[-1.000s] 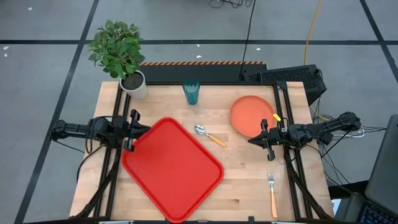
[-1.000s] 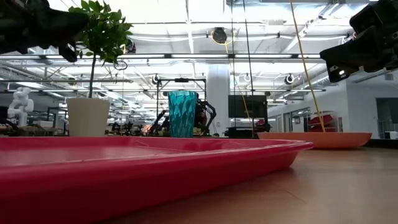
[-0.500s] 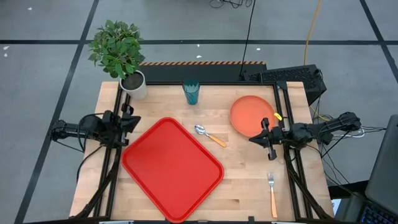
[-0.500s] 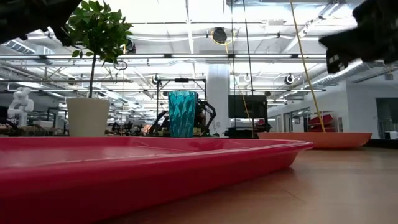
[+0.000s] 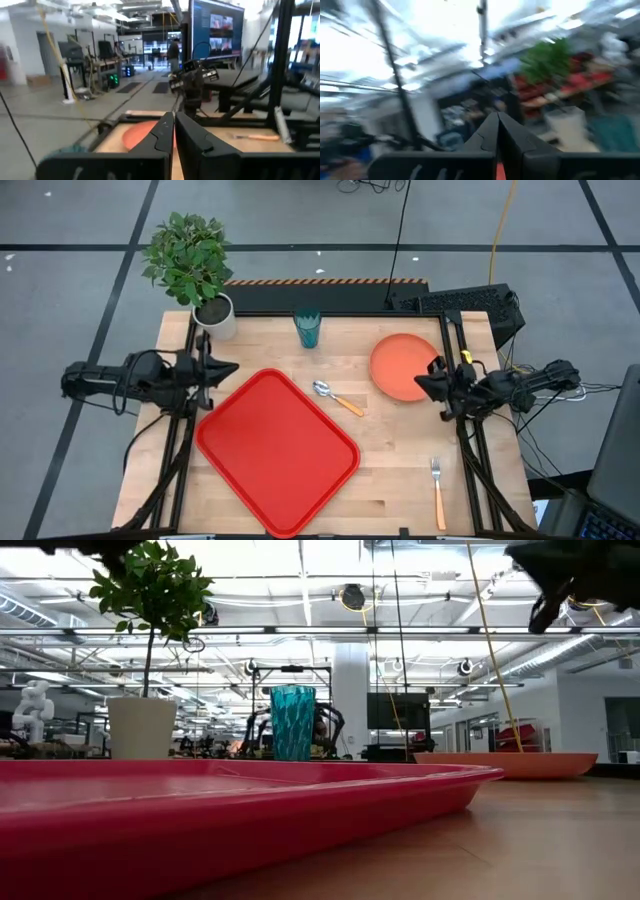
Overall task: Pick and place plate/cup/fork/spoon on tray
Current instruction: Put the orange plate on the red tray
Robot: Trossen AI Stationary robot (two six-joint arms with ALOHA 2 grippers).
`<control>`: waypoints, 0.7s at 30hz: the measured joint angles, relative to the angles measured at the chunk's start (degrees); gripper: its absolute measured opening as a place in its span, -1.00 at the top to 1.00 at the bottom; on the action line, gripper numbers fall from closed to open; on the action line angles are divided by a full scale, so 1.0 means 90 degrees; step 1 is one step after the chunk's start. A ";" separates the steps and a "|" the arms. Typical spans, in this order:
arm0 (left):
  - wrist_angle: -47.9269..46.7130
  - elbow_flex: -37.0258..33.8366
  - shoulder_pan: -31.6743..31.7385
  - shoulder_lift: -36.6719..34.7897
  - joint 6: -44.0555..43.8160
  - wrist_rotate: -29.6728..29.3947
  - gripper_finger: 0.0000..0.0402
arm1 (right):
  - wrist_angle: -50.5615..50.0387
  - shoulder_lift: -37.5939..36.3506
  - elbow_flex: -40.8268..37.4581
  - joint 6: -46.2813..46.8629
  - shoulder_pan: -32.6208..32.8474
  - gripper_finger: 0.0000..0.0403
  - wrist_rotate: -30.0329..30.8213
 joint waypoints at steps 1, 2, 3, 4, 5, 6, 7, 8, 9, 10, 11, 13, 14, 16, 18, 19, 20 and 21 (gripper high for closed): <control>0.0106 0.0080 0.0000 0.0170 0.0259 -0.0007 0.89 | -0.0028 0.0009 0.0000 0.0009 0.0000 1.00 0.0311; 0.0261 0.0136 0.0000 0.0340 0.0493 -0.0006 0.89 | -0.0007 0.0003 0.0000 0.0020 0.0000 1.00 0.0621; 0.0455 0.0166 -0.0002 0.0497 0.0685 -0.0006 0.89 | 0.0067 0.0000 0.0000 0.0024 0.0000 1.00 0.0924; 0.0639 0.0171 0.0000 0.0645 0.0811 -0.0012 0.89 | 0.0125 -0.0002 0.0000 0.0024 0.0000 1.00 0.1190; 0.0733 0.0169 0.0000 0.0756 0.0902 -0.0012 0.89 | 0.0118 -0.0002 0.0000 0.0027 0.0000 1.00 0.1412; 0.0800 0.0166 0.0000 0.0855 0.0975 -0.0014 0.89 | 0.0082 -0.0001 0.0000 0.0024 0.0000 1.00 0.1573; 0.0837 0.0166 0.0000 0.0965 0.1008 -0.0021 0.89 | 0.0041 0.0001 0.0000 -0.0024 0.0000 1.00 0.1613; 0.0832 0.0166 -0.0002 0.1065 0.1006 -0.0111 0.89 | 0.0067 0.0002 0.0000 -0.0134 0.0000 1.00 0.1610; 0.0806 0.0166 0.0000 0.1166 0.0992 -0.0269 0.89 | 0.0142 0.0002 0.0000 -0.0281 0.0000 1.00 0.1608; 0.0783 0.0166 0.0000 0.1264 0.0965 -0.0510 0.89 | 0.0242 0.0002 0.0000 -0.0473 0.0000 1.00 0.1605; 0.0784 0.0166 0.0000 0.1355 0.0975 -0.0839 0.89 | 0.0386 0.0002 0.0000 -0.0653 0.0000 1.00 0.1607; 0.0884 0.0161 0.0000 0.1526 0.1154 -0.1588 0.89 | 0.0762 0.0000 0.0000 -0.1045 0.0000 1.00 0.1610; 0.1057 0.0154 0.0007 0.1587 0.1300 -0.1978 0.89 | 0.0937 -0.0001 0.0000 -0.1215 0.0000 1.00 0.1610; 0.1532 0.0157 0.0067 0.1640 0.1524 -0.2439 0.89 | 0.1144 -0.0001 0.0000 -0.1493 0.0000 1.00 0.1601; 0.1867 0.0157 0.0144 0.1630 0.1654 -0.2438 0.89 | 0.1313 0.0009 0.0000 -0.1755 0.0000 1.00 0.1431; 0.1921 0.0157 0.0182 0.1615 0.1689 -0.2384 0.89 | 0.1455 0.0028 0.0002 -0.1866 0.0000 1.00 0.1263; 0.1934 0.0157 0.0213 0.1602 0.1698 -0.2316 0.88 | 0.1631 0.0071 0.0036 -0.1989 -0.0004 1.00 0.1058; 0.1932 0.0157 0.0245 0.1576 0.1698 -0.2262 0.86 | 0.1814 0.0139 0.0093 -0.2149 -0.0010 1.00 0.0852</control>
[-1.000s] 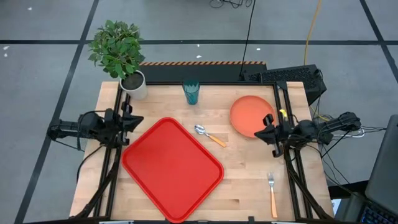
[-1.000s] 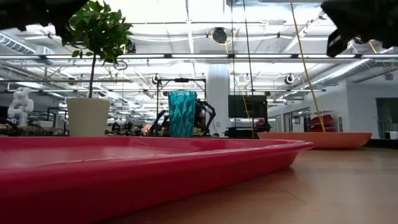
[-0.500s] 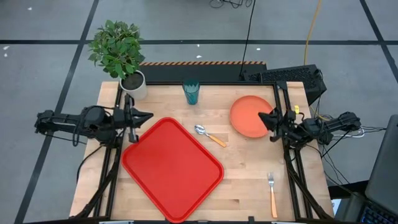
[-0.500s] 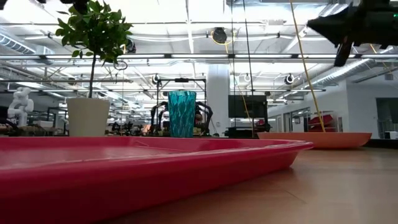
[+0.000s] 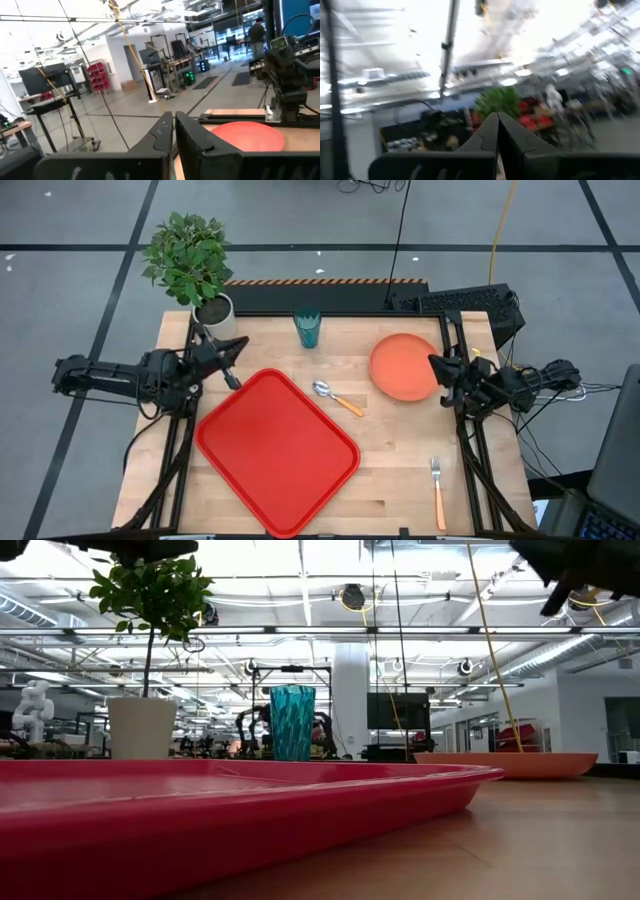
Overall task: Pick and place plate/cup/fork/spoon on tray
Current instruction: Put the orange plate on the red tray
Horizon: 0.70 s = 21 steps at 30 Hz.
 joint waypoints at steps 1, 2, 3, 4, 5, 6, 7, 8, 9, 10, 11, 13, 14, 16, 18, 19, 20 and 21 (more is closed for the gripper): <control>0.0000 0.0000 0.0034 -0.0011 0.0003 0.0043 0.83 | 0.0182 0.0098 0.0083 -0.0183 -0.0017 0.99 -0.0182; 0.0000 0.0000 0.0065 -0.0011 0.0002 0.0111 0.78 | 0.0334 0.0225 0.0164 -0.0377 -0.0039 0.99 -0.0352; 0.0014 0.0000 0.0092 -0.0011 -0.0019 0.0212 0.72 | 0.0391 0.0380 0.0263 -0.0582 -0.0065 0.97 -0.0503; 0.0048 0.0000 0.0113 -0.0009 -0.0056 0.0319 0.65 | 0.0423 0.0579 0.0457 -0.0781 -0.0098 0.95 -0.0659; 0.0096 0.0000 0.0134 0.0006 -0.0113 0.0366 0.56 | 0.0470 0.0795 0.0677 -0.0936 -0.0132 0.92 -0.0818; 0.0141 0.0000 0.0144 0.0016 -0.0180 0.0381 0.48 | 0.0507 0.1037 0.0885 -0.1049 -0.0170 0.88 -0.0936; 0.0171 0.0000 0.0151 0.0024 -0.0217 0.0381 0.40 | 0.0536 0.1312 0.1103 -0.1131 -0.0206 0.84 -0.0957; 0.0203 0.0000 0.0151 0.0036 -0.0241 0.0383 0.32 | 0.0518 0.1652 0.1350 -0.1199 -0.0249 0.79 -0.1044; 0.0233 0.0000 0.0151 0.0048 -0.0243 0.0383 0.25 | 0.0429 0.2000 0.1583 -0.1272 -0.0288 0.74 -0.1098; 0.0242 0.0000 0.0151 0.0052 -0.0245 0.0386 0.18 | 0.0303 0.2361 0.1815 -0.1324 -0.0334 0.68 -0.1101; 0.0245 0.0000 0.0151 0.0052 -0.0248 0.0388 0.13 | 0.0137 0.2714 0.2093 -0.1362 -0.0381 0.63 -0.1103; 0.0245 0.0000 0.0151 0.0052 -0.0260 0.0390 0.04 | -0.0332 0.3352 0.2674 -0.1392 -0.0499 0.50 -0.1103; 0.0241 0.0000 0.0151 0.0052 -0.0310 0.0390 0.01 | -0.0719 0.3644 0.2965 -0.1368 -0.0572 0.44 -0.1102; 0.0209 0.0000 0.0149 0.0052 -0.0436 0.0391 -0.04 | -0.1753 0.4193 0.3630 -0.1156 -0.0771 0.32 -0.1104; 0.0142 0.0001 0.0143 0.0052 -0.0567 0.0392 -0.06 | -0.2979 0.4696 0.4329 -0.0855 -0.0995 0.21 -0.1103; 0.0072 0.0002 0.0141 0.0052 -0.0643 0.0392 -0.06 | -0.3573 0.4937 0.4676 -0.0710 -0.1114 0.17 -0.1105; 0.0009 0.0002 0.0141 0.0052 -0.0712 0.0392 -0.06 | -0.4159 0.5183 0.5022 -0.0580 -0.1230 0.14 -0.1112; -0.0051 0.0002 0.0139 0.0052 -0.0767 0.0394 -0.06 | -0.4674 0.5405 0.5333 -0.0470 -0.1330 0.12 -0.1113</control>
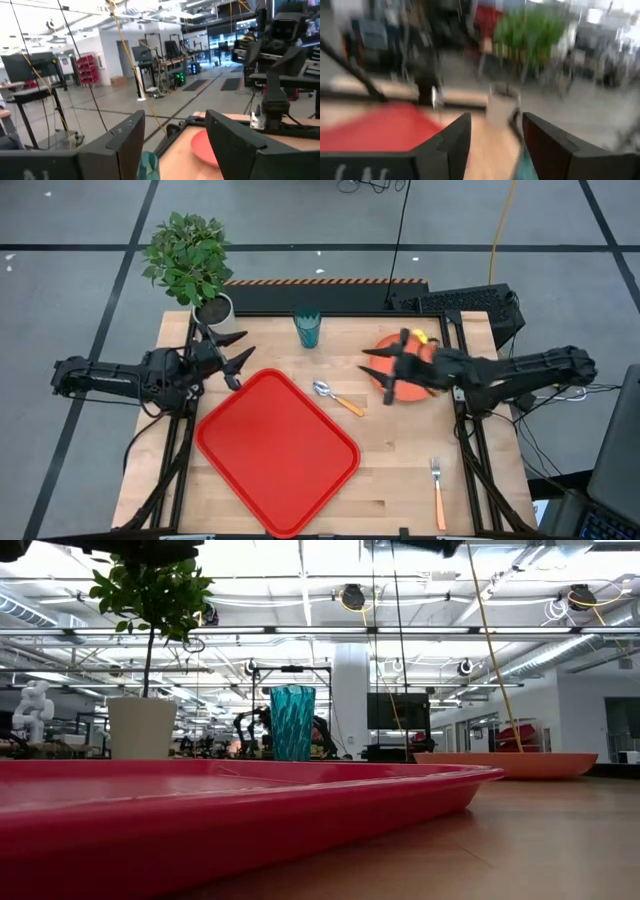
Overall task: Pick and place plate/cup/fork/spoon on tray
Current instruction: Put the orange plate on the red tray
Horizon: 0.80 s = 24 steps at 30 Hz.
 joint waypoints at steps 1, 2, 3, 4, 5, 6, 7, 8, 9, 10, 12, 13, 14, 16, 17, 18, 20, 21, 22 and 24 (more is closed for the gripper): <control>-0.0062 0.0000 0.0000 0.0000 -0.0053 -0.0002 -0.06 | -0.0497 0.0218 0.0322 0.0094 -0.0106 0.10 -0.0026; -0.0119 0.0000 0.0000 0.0000 -0.0118 -0.0002 -0.06 | -0.0958 0.0415 0.0635 0.0181 -0.0219 0.09 -0.0122; -0.0153 0.0000 0.0000 0.0000 -0.0166 -0.0005 -0.06 | -0.1408 0.0591 0.0947 0.0304 -0.0338 0.09 -0.0196; -0.0194 0.0000 0.0000 0.0000 -0.0222 -0.0008 -0.06 | -0.1828 0.0751 0.1239 0.0410 -0.0462 0.09 -0.0357; -0.0225 0.0000 0.0000 0.0000 -0.0277 -0.0014 -0.05 | -0.2214 0.0906 0.1527 0.0521 -0.0597 0.09 -0.0530; -0.0236 0.0000 -0.0002 0.0000 -0.0305 -0.0017 -0.05 | -0.2592 0.1044 0.1811 0.0616 -0.0733 0.10 -0.0710; -0.0241 0.0000 -0.0002 0.0000 -0.0321 -0.0019 -0.05 | -0.2968 0.1182 0.2067 0.0699 -0.0866 0.10 -0.0921; -0.0239 0.0000 -0.0002 0.0000 -0.0347 -0.0019 -0.06 | -0.3371 0.1333 0.2329 0.0798 -0.1021 0.11 -0.1153; -0.0238 0.0000 -0.0004 -0.0001 -0.0388 -0.0019 -0.06 | -0.3770 0.1493 0.2584 0.0917 -0.1179 0.11 -0.1368; -0.0238 0.0000 -0.0018 0.0000 -0.0429 -0.0017 -0.06 | -0.4190 0.1666 0.2834 0.1023 -0.1324 0.12 -0.1597; -0.0236 0.0000 -0.0044 0.0000 -0.0437 -0.0016 -0.06 | -0.5038 0.2012 0.3225 0.1053 -0.1566 0.12 -0.1886; -0.0237 0.0000 -0.0063 0.0000 -0.0435 -0.0016 -0.06 | -0.5447 0.2190 0.3366 0.0964 -0.1649 0.12 -0.1920; -0.0236 0.0000 -0.0076 0.0000 -0.0432 -0.0016 -0.06 | -0.5791 0.2348 0.3452 0.0829 -0.1708 0.12 -0.1836; -0.0236 0.0000 -0.0111 0.0000 -0.0432 -0.0016 -0.07 | -0.6425 0.2636 0.3485 0.0588 -0.1795 0.12 -0.1420; -0.0238 0.0000 -0.0117 0.0000 -0.0432 -0.0016 -0.06 | -0.6762 0.2765 0.3485 0.0556 -0.1836 0.12 -0.1247; -0.0242 0.0000 -0.0121 0.0000 -0.0432 -0.0013 -0.06 | -0.7067 0.2889 0.3477 0.0572 -0.1871 0.12 -0.1133; -0.0267 0.0000 -0.0117 0.0000 -0.0432 -0.0014 -0.06 | -0.7498 0.3083 0.3370 0.0807 -0.1948 0.12 -0.1150; -0.0290 0.0000 -0.0114 0.0000 -0.0432 -0.0014 -0.06 | -0.7616 0.3148 0.3282 0.0957 -0.1968 0.12 -0.1157; -0.0297 0.0000 -0.0114 0.0000 -0.0425 -0.0014 -0.07 | -0.7665 0.3188 0.3173 0.1077 -0.1970 0.12 -0.1172; -0.0307 0.0000 -0.0115 0.0000 -0.0406 -0.0014 -0.06 | -0.7636 0.3203 0.2931 0.1259 -0.1963 0.12 -0.1302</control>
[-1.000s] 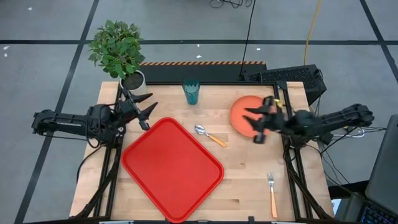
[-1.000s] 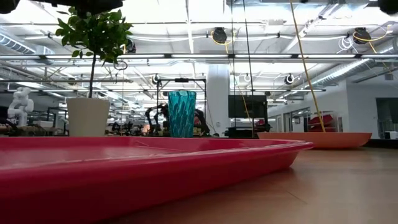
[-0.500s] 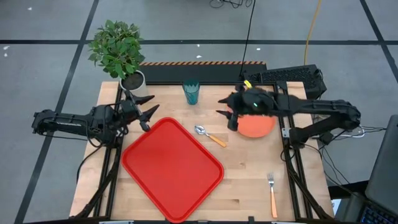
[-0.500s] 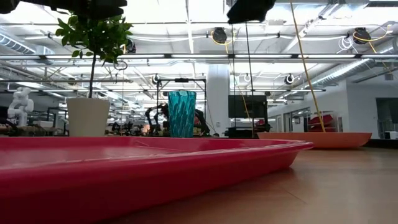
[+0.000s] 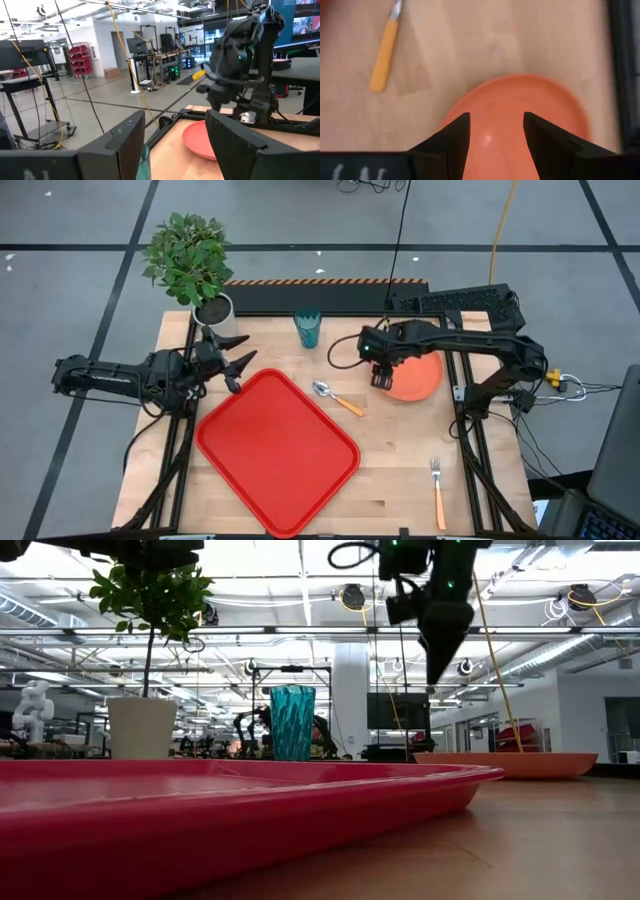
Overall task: Pick and place plate/cup/fork/spoon on tray
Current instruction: Put the orange plate on the red tray
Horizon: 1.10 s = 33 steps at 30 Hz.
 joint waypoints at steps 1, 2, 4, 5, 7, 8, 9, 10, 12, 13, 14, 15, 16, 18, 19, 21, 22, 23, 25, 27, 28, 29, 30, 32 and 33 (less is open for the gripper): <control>-0.0014 0.0000 -0.0002 0.0000 0.0000 0.0000 -0.07 | 0.0034 -0.0002 -0.0118 0.0109 0.0009 0.12 -0.0018; -0.0032 0.0000 -0.0001 0.0000 0.0000 0.0000 -0.06 | 0.0089 -0.0005 -0.0221 0.0244 0.0012 0.12 -0.0021; -0.0091 0.0000 -0.0001 0.0000 -0.0004 0.0000 -0.06 | 0.0244 -0.0007 -0.0478 0.0564 0.0017 0.13 -0.0186; -0.0117 0.0000 0.0000 0.0000 -0.0011 -0.0002 -0.06 | 0.0306 -0.0007 -0.0621 0.0707 0.0015 0.13 -0.0402; -0.0137 0.0000 0.0000 0.0000 -0.0027 -0.0005 -0.07 | 0.0397 -0.0007 -0.0934 0.0943 0.0023 0.13 -0.0856; -0.0135 0.0000 -0.0002 0.0000 -0.0028 -0.0005 -0.06 | 0.0420 -0.0007 -0.1074 0.1041 0.0046 0.13 -0.0993; -0.0133 0.0000 -0.0002 0.0000 -0.0029 -0.0007 -0.07 | 0.0438 -0.0007 -0.1204 0.1133 0.0069 0.13 -0.1006; -0.0126 0.0000 -0.0002 0.0000 -0.0029 -0.0005 -0.07 | 0.0453 -0.0007 -0.1328 0.1208 0.0090 0.13 -0.1000; -0.0126 0.0000 -0.0002 0.0000 -0.0041 -0.0007 -0.07 | 0.0453 -0.0007 -0.1514 0.1323 0.0120 0.13 -0.1002; -0.0126 0.0000 -0.0002 0.0000 -0.0058 -0.0007 -0.06 | 0.0460 -0.0007 -0.1581 0.1389 0.0149 0.13 -0.1000; -0.0121 0.0000 -0.0002 0.0000 -0.0072 -0.0008 -0.06 | 0.0474 -0.0007 -0.1644 0.1437 0.0178 0.13 -0.0999; -0.0118 0.0000 0.0000 0.0000 -0.0074 -0.0010 -0.06 | 0.0515 -0.0007 -0.1700 0.1477 0.0224 0.13 -0.0999; -0.0118 0.0000 -0.0002 0.0000 -0.0074 -0.0010 -0.07 | 0.0581 -0.0007 -0.1757 0.1516 0.0276 0.13 -0.0999; -0.0115 0.0000 0.0000 0.0000 -0.0075 -0.0012 -0.06 | 0.0686 -0.0007 -0.1856 0.1558 0.0365 0.13 -0.1007; -0.0113 0.0000 -0.0002 0.0000 -0.0073 -0.0012 -0.06 | 0.0755 -0.0007 -0.1895 0.1586 0.0394 0.13 -0.1009; -0.0111 0.0000 -0.0002 0.0000 -0.0073 -0.0012 -0.06 | 0.0881 -0.0007 -0.1958 0.1638 0.0438 0.13 -0.1001; -0.0111 0.0000 0.0001 0.0000 -0.0073 -0.0012 -0.06 | 0.0935 -0.0007 -0.1981 0.1666 0.0460 0.13 -0.0988; -0.0111 0.0000 -0.0002 0.0000 -0.0074 -0.0012 -0.06 | 0.0979 -0.0007 -0.2002 0.1695 0.0479 0.13 -0.0961; -0.0110 0.0000 0.0001 0.0000 -0.0073 -0.0015 -0.06 | 0.1090 -0.0007 -0.2041 0.1720 0.0523 0.13 -0.0812; -0.0109 0.0000 -0.0002 0.0000 -0.0073 -0.0015 -0.07 | 0.1153 -0.0007 -0.2086 0.1720 0.0565 0.13 -0.0587; -0.0106 0.0000 -0.0002 0.0000 -0.0083 -0.0015 -0.06 | 0.1140 -0.0007 -0.2108 0.1720 0.0576 0.13 -0.0489; -0.0106 0.0000 0.0001 0.0000 -0.0097 -0.0015 -0.07 | 0.1134 -0.0007 -0.2137 0.1720 0.0578 0.13 -0.0465; -0.0104 0.0000 -0.0002 0.0000 -0.0100 -0.0015 -0.06 | 0.1150 -0.0007 -0.2172 0.1725 0.0578 0.13 -0.0470; -0.0104 0.0000 0.0001 0.0000 -0.0100 -0.0015 -0.06 | 0.1219 -0.0007 -0.2260 0.1766 0.0575 0.13 -0.0477; -0.0104 0.0000 -0.0001 -0.0001 -0.0100 -0.0015 -0.06 | 0.1248 -0.0007 -0.2299 0.1766 0.0578 0.13 -0.0477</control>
